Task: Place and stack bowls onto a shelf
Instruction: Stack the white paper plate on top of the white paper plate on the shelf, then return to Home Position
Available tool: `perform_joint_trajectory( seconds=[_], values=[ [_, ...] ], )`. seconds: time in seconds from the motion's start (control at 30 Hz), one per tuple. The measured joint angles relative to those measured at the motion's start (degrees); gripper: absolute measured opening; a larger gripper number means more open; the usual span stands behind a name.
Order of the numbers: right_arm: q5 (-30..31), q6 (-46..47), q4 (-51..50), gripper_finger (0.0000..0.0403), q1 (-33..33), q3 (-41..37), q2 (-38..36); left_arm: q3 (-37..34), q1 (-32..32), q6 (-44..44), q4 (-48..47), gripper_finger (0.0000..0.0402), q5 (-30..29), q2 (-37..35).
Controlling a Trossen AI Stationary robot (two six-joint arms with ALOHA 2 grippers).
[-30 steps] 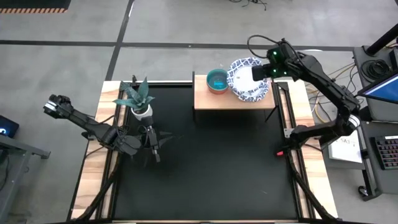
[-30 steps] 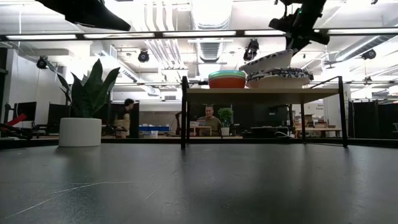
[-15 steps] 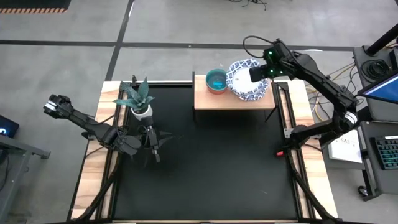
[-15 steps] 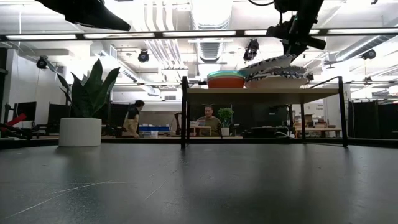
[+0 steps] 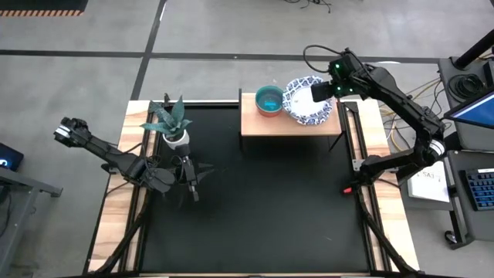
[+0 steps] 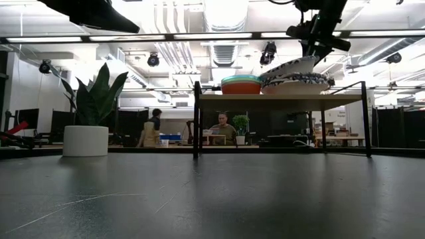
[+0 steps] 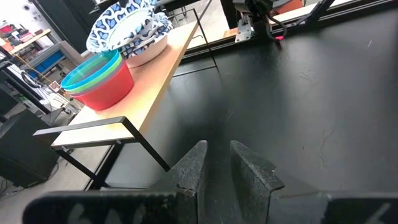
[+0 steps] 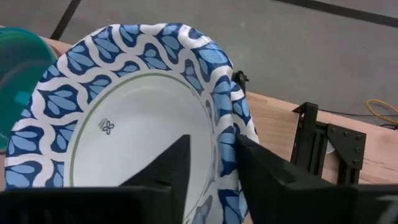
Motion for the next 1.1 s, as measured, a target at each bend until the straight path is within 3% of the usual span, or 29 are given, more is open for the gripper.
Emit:
perform_joint_trajectory(
  seconds=[0.23,0.43,0.53,0.7,0.93,1.03,1.1],
  values=[
    [1.7,-0.5,-0.4,0.0157,0.0,1.8,-0.2,0.0,0.0,0.0,0.0,0.0050,0.0,0.0],
    [1.2,-1.6,-1.0,0.0159,0.4,3.6,-0.7,0.0,0.0,0.0,0.0,0.0050,0.0,0.0],
    [1.0,-4.2,-0.6,0.0153,3.6,2.6,-2.4,0.0,0.0,0.0,-0.2,0.0050,0.0,0.0],
    [-1.4,-8.3,10.0,0.0137,16.0,-5.9,-8.9,0.0,-0.7,-0.3,-3.0,0.0050,0.1,-0.2],
    [-5.9,-13.2,43.3,0.0133,43.0,-31.1,-22.0,-1.7,-5.5,-0.5,-3.8,0.0050,0.2,-3.1],
    [-2.2,-16.8,56.5,0.0133,53.9,-40.5,-25.5,-2.5,-7.8,-0.5,-2.3,0.0050,0.2,-5.4],
    [4.3,-19.3,61.1,0.0132,59.9,-44.9,-27.0,-3.8,-8.8,-0.1,-0.3,0.0050,0.3,-7.0]
  ],
)
